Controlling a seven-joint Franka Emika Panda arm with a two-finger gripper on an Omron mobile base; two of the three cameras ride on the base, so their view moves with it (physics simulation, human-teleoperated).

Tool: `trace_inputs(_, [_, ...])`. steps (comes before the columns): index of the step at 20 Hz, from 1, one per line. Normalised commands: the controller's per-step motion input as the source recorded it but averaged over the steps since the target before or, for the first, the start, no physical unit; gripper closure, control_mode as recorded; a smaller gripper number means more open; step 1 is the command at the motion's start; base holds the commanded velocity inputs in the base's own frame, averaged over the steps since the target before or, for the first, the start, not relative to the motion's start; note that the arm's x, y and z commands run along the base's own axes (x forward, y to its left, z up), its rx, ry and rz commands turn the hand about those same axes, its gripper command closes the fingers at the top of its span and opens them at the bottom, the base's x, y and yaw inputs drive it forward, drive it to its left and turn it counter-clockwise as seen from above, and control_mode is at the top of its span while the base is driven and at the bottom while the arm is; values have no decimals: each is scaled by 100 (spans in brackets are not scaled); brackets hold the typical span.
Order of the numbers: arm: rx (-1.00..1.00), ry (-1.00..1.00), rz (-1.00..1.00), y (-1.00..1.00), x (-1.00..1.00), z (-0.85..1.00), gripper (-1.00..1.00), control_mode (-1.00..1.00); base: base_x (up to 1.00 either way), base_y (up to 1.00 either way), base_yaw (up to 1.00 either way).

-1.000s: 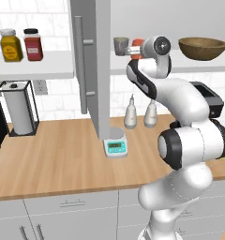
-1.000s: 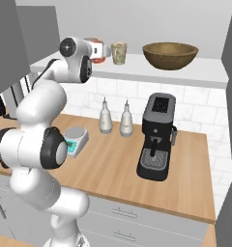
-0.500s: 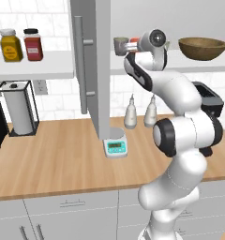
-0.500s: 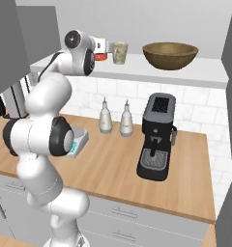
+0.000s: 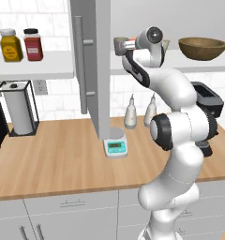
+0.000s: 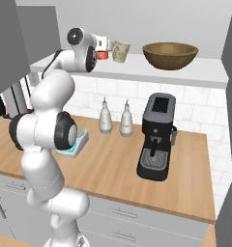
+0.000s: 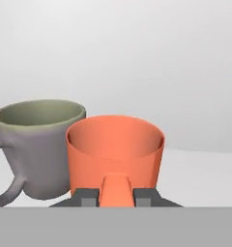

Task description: Gather all objects into one cabinet and sort the glasses and bowls to opposite sides.

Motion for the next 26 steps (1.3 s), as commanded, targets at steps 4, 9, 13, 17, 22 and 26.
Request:
trace_inputs(4, [0, 0, 0, 1, 19, -20, -100, -100, 0, 0, 0])
trace_inputs(9, [0, 0, 0, 0, 9, -25, -100, -100, 0, 0, 0])
trace_inputs(13, [-1, 0, 0, 4, 10, -32, -100, -100, 0, 0, 0])
trace_inputs(17, [-2, 0, 0, 10, 1, -23, -100, -100, 0, 0, 0])
trace_inputs(22, [-5, -5, -1, 11, 1, -11, -100, -100, 0, 0, 0])
trace_inputs(26, [-5, -9, 0, 11, -1, 0, -100, -100, 0, 0, 0])
